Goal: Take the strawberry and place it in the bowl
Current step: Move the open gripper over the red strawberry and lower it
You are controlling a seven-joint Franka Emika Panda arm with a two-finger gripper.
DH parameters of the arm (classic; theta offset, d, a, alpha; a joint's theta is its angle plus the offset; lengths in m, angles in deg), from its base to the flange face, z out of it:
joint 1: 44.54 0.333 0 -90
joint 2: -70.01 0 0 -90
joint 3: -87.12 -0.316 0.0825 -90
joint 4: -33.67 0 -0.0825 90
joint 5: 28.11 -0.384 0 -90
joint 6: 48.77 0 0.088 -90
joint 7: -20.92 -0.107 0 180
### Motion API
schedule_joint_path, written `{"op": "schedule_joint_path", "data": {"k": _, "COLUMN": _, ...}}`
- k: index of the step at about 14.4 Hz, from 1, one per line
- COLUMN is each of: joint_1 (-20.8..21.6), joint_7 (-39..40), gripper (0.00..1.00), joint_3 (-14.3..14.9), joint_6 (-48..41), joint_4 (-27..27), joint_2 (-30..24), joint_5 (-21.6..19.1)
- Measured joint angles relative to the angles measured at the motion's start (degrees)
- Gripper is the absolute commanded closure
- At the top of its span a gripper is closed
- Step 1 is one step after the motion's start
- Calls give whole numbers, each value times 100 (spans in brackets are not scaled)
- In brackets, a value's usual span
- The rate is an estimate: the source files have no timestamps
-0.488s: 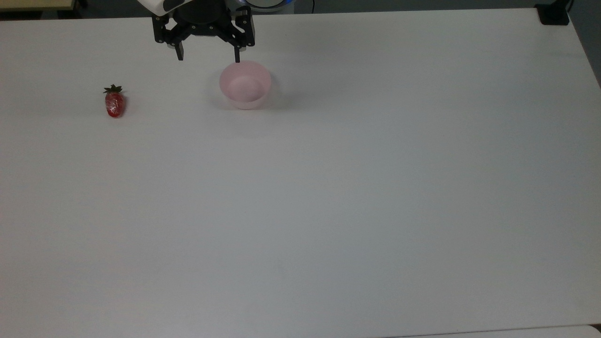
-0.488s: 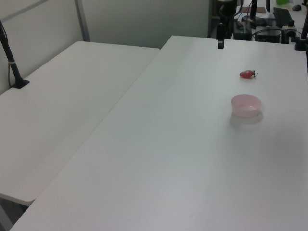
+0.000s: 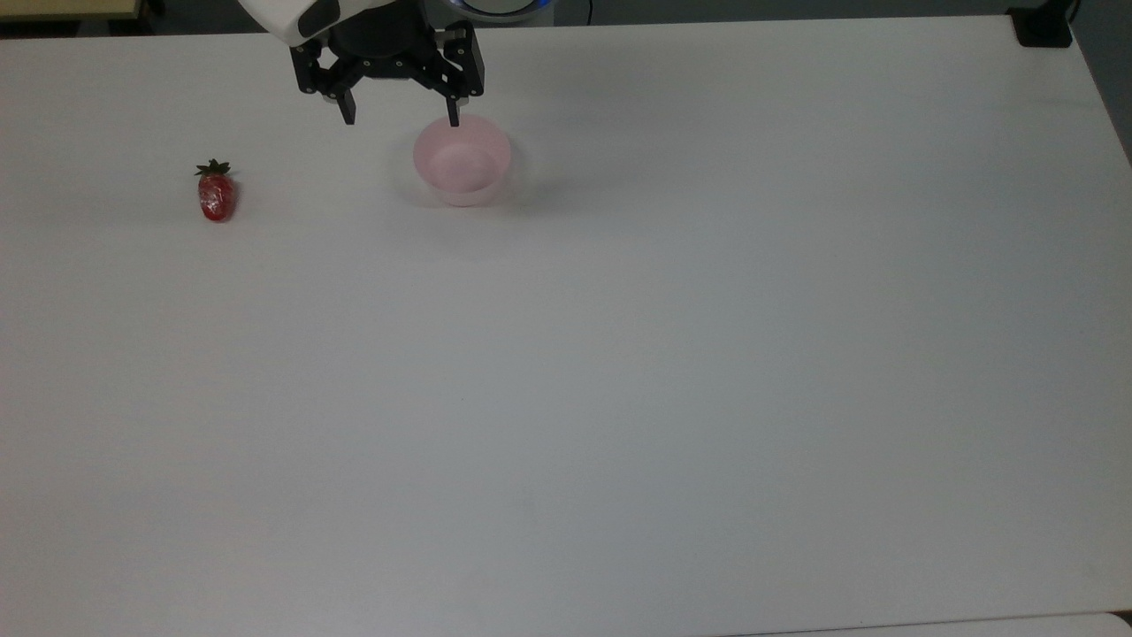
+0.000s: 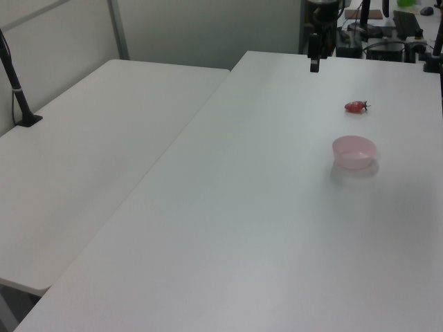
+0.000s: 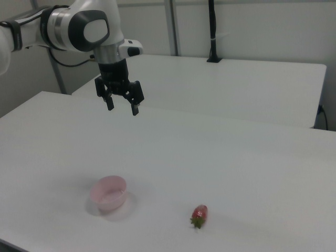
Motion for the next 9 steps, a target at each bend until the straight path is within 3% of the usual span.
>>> {"op": "schedule_joint_path", "data": {"k": 7, "joint_1": -68, "joint_7": 166, "gripper": 0, "joint_3": 14, "joint_6": 0, "joint_4": 30, "joint_2": 34, "joint_5": -1}}
{"op": "schedule_joint_path", "data": {"k": 9, "joint_1": -168, "joint_7": 531, "gripper": 0, "joint_3": 21, "joint_6": 0, "joint_4": 63, "joint_2": 34, "joint_5": -1}}
